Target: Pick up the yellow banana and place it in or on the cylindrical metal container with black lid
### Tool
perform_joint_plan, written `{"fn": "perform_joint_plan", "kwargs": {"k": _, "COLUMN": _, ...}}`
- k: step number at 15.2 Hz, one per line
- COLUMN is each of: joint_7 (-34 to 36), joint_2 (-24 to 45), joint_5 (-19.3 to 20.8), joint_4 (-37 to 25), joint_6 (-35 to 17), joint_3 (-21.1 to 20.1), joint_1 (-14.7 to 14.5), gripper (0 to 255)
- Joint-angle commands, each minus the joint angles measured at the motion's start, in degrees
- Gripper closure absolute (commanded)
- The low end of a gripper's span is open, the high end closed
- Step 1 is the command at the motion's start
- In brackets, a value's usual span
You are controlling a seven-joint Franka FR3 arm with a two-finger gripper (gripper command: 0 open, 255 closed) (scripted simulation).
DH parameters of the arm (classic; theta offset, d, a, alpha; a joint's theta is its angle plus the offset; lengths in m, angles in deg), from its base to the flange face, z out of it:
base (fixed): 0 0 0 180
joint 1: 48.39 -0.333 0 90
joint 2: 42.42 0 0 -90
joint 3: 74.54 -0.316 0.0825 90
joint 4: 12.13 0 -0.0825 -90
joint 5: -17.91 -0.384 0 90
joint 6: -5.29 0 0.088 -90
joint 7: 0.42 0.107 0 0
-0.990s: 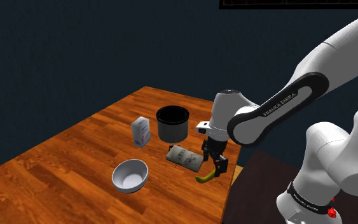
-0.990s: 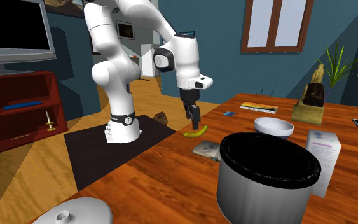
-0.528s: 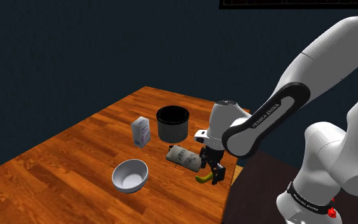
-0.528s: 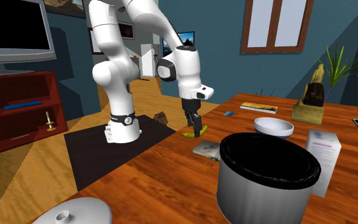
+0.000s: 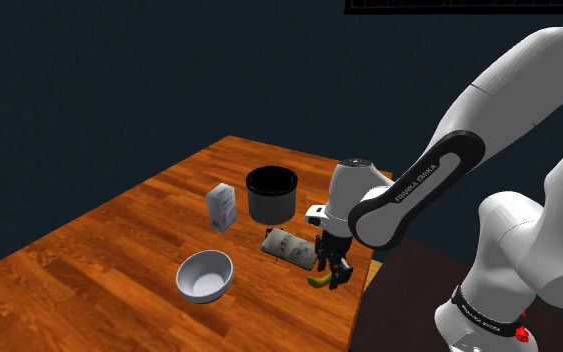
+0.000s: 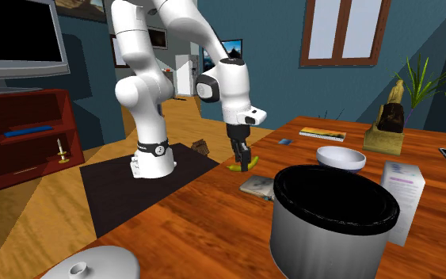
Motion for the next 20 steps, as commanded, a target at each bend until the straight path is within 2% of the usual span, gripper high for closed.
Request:
{"fn": "perform_joint_plan", "kwargs": {"k": 1, "joint_7": 0.00, "joint_2": 0.01, "joint_5": 0.00, "joint_4": 0.00, "joint_6": -0.01, "joint_3": 0.00, "joint_1": 0.00, "gripper": 255}}
{"fn": "perform_joint_plan", "kwargs": {"k": 9, "joint_7": 0.00, "joint_2": 0.01, "joint_5": 0.00, "joint_4": 0.00, "joint_6": -0.01, "joint_3": 0.00, "joint_1": 0.00, "gripper": 255}}
{"fn": "perform_joint_plan", "kwargs": {"k": 20, "joint_7": 5.61, "joint_2": -10.18, "joint_5": 6.21, "joint_4": -1.54, "joint_6": 11.39, "joint_3": -1.53, "joint_1": 3.07, "gripper": 255}}
